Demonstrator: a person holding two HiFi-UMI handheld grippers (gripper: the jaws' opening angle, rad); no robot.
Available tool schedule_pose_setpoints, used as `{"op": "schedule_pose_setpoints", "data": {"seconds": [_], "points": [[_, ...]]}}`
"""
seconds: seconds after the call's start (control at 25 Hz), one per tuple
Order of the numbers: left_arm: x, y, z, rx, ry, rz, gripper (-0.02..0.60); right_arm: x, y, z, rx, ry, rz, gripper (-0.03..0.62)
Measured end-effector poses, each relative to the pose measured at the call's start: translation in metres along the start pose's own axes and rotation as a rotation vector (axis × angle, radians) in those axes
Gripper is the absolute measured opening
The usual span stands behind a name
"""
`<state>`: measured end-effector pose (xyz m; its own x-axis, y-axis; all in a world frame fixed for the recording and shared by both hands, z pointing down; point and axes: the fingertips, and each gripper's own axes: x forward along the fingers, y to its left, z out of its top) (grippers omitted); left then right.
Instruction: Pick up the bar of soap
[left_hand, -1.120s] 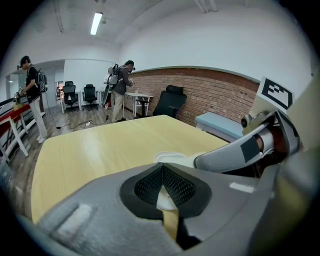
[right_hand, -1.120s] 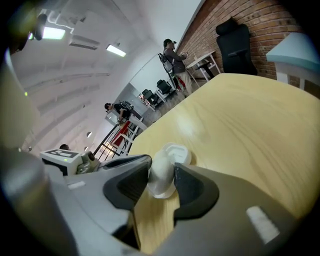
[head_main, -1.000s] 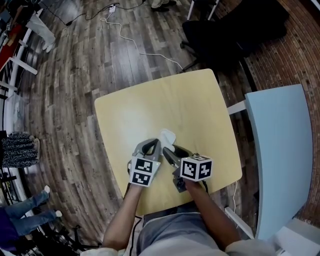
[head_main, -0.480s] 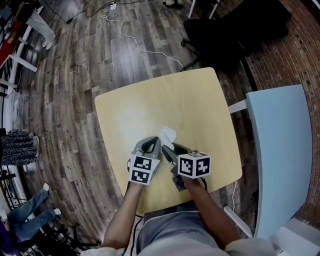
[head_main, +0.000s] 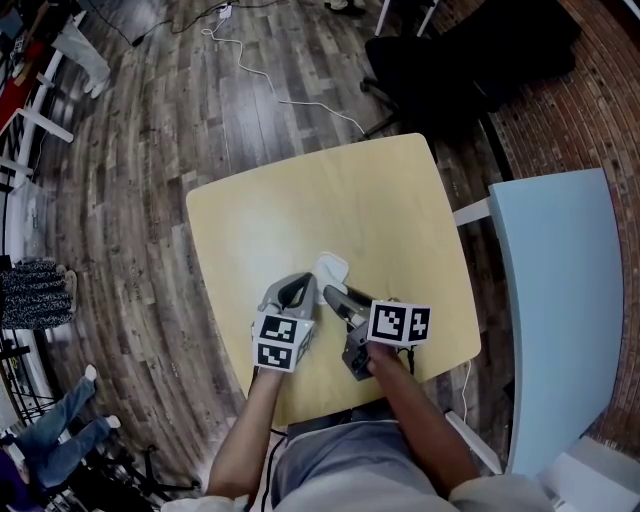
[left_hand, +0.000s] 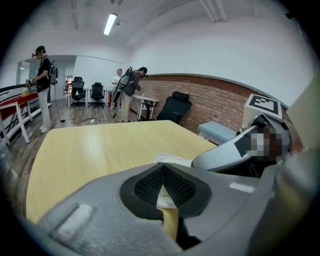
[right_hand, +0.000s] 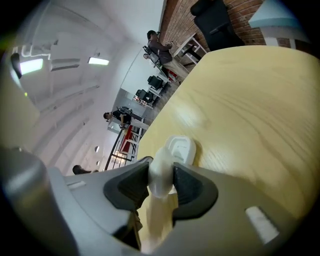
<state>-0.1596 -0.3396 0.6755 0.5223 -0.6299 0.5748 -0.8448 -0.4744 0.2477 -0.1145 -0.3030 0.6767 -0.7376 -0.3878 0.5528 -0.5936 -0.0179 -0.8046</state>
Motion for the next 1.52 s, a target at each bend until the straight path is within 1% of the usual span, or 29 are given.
{"op": "schedule_pose_setpoints", "data": {"seconds": [0.28, 0.68, 1.04, 1.52], "points": [[-0.002, -0.011, 0.005, -0.04, -0.028, 0.006, 0.002, -0.012, -0.001, 0.008, 0.077, -0.025, 0.07, 0.155], [-0.021, -0.021, 0.006, -0.073, -0.057, 0.025, 0.002, -0.032, 0.013, 0.016, 0.079, -0.052, 0.141, 0.155], [-0.031, -0.037, 0.011, -0.085, -0.083, 0.037, 0.002, -0.055, 0.03, 0.02, 0.107, -0.059, 0.238, 0.155], [-0.051, -0.058, 0.037, -0.067, -0.147, 0.056, 0.002, -0.091, 0.067, 0.03, 0.099, -0.06, 0.365, 0.155]]}}
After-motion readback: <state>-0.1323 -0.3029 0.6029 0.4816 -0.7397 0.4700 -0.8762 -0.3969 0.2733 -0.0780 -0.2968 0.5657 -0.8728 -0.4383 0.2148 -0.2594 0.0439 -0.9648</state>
